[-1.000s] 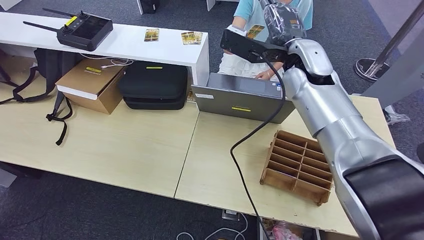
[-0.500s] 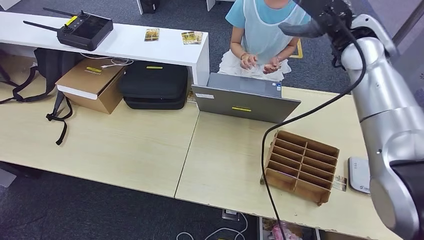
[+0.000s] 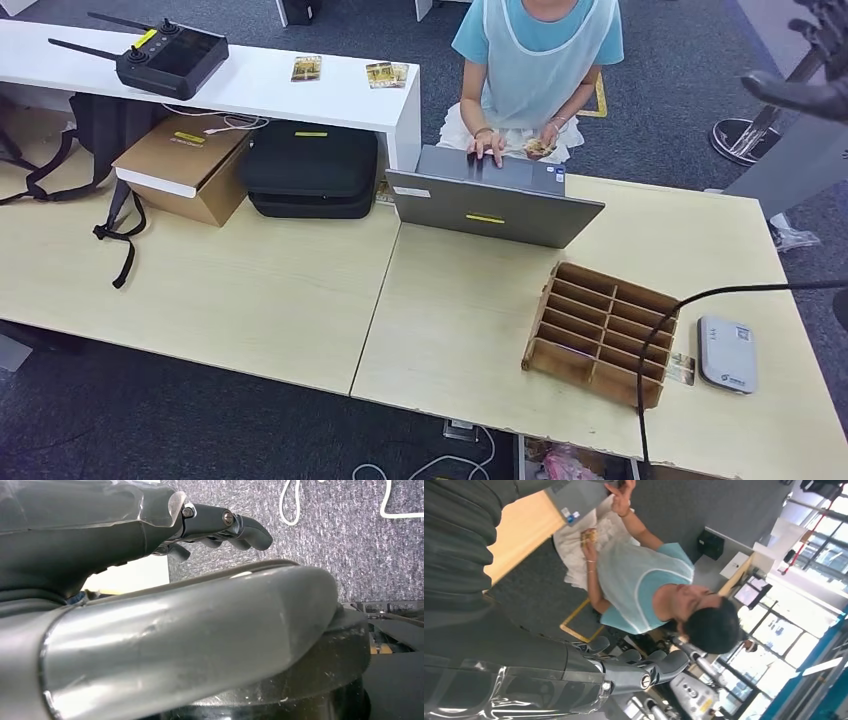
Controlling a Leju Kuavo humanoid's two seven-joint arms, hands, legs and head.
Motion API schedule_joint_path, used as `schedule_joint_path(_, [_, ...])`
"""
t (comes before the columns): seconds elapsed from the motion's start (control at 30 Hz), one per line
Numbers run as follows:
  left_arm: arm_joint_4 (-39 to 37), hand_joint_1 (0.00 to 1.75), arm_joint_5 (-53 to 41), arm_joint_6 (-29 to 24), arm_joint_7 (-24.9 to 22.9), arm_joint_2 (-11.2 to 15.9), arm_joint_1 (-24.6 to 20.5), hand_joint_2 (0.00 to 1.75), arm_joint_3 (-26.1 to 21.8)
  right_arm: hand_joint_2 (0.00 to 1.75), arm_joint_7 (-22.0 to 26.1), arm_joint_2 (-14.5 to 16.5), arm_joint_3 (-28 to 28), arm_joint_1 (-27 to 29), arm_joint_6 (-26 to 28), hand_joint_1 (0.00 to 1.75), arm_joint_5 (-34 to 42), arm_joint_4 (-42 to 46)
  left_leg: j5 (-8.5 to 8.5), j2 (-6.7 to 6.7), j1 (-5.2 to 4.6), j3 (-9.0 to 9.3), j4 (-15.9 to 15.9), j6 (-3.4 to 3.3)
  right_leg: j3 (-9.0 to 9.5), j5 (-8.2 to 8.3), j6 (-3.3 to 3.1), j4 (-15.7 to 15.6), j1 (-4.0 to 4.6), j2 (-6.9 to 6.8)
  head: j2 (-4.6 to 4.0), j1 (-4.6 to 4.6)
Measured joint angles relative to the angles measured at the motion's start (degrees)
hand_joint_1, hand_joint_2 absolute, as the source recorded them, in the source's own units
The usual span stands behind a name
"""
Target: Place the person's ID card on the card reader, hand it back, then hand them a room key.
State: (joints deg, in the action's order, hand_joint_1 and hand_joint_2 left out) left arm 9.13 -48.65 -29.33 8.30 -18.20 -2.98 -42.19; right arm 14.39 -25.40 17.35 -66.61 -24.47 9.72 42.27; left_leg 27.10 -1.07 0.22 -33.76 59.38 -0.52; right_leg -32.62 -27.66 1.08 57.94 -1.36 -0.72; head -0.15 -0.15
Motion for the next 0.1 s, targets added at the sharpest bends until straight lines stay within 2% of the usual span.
schedule_joint_path(0.1, [-0.02, 0.0, -0.17, 0.0, 0.23, 0.0, 0.01, 0.0, -0.25, 1.75, 0.84, -4.18, -1.35, 5.95, -1.4, 0.0, 4.36, 2.58, 0.05, 0.0, 0.02, -0.01, 0.01, -0.02, 0.01, 0.0, 0.0, -0.03, 0.02, 0.02, 0.0, 0.0])
